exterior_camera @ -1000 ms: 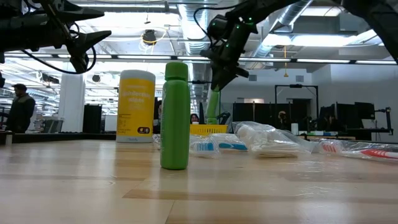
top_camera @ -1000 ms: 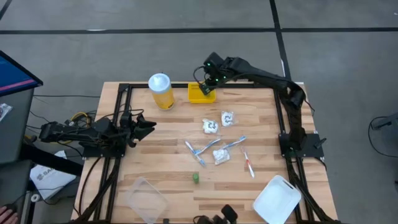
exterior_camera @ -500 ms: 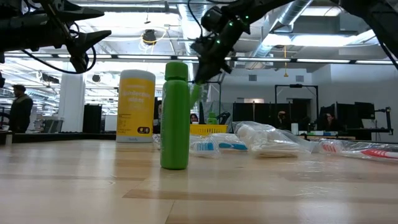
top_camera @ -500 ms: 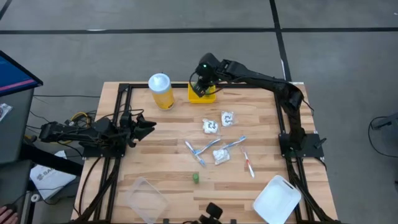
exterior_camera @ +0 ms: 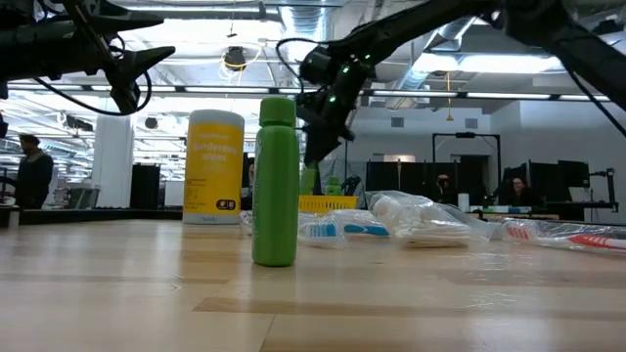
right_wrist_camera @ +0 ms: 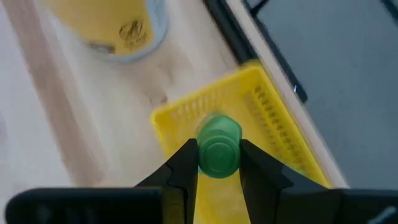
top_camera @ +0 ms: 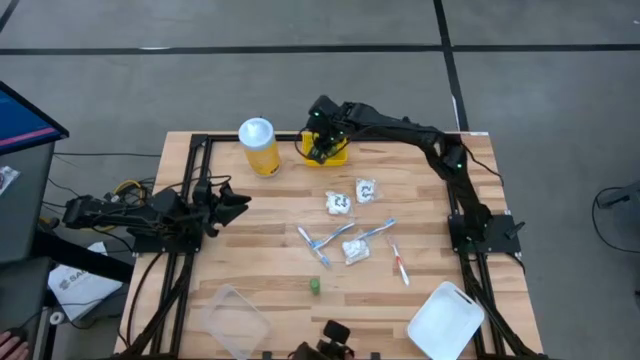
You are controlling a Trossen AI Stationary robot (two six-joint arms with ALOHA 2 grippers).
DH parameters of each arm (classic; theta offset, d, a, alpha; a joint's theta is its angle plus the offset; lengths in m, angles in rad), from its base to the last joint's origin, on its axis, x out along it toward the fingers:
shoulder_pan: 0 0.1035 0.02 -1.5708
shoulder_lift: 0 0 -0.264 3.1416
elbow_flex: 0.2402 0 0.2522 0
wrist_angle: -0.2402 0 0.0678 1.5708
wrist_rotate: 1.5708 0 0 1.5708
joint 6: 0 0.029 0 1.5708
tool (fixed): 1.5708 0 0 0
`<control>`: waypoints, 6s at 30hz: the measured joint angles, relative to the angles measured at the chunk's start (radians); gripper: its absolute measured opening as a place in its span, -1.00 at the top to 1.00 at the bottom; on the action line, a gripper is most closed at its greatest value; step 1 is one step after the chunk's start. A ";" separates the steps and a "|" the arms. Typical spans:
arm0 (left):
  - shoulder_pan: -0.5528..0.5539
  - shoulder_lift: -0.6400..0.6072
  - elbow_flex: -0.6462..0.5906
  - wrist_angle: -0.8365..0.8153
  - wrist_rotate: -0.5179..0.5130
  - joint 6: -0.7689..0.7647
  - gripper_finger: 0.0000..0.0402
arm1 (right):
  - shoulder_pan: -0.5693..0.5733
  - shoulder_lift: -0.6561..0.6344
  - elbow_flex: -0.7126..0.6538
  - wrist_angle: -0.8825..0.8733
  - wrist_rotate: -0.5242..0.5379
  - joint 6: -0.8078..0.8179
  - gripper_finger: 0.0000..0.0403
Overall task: Pick & Place Travel size toiletries
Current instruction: Put the right green shampoo into the yellow bin, then put the green shampoo into the yellow bin
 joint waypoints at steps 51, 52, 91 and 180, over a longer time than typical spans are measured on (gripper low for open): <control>0.000 0.025 0.000 0.026 -0.007 0.000 0.14 | -0.004 0.220 0.321 -0.252 0.001 -0.106 0.44; 0.000 0.025 0.000 0.026 -0.007 0.000 0.14 | -0.004 0.221 0.321 -0.252 0.000 -0.106 0.44; 0.000 0.024 0.000 0.026 -0.007 0.000 0.14 | 0.293 -0.161 0.325 -0.450 -0.185 -0.074 -0.07; 0.000 0.073 0.000 0.033 -0.007 0.000 0.14 | 0.821 -0.072 -0.220 0.045 -0.049 0.130 0.23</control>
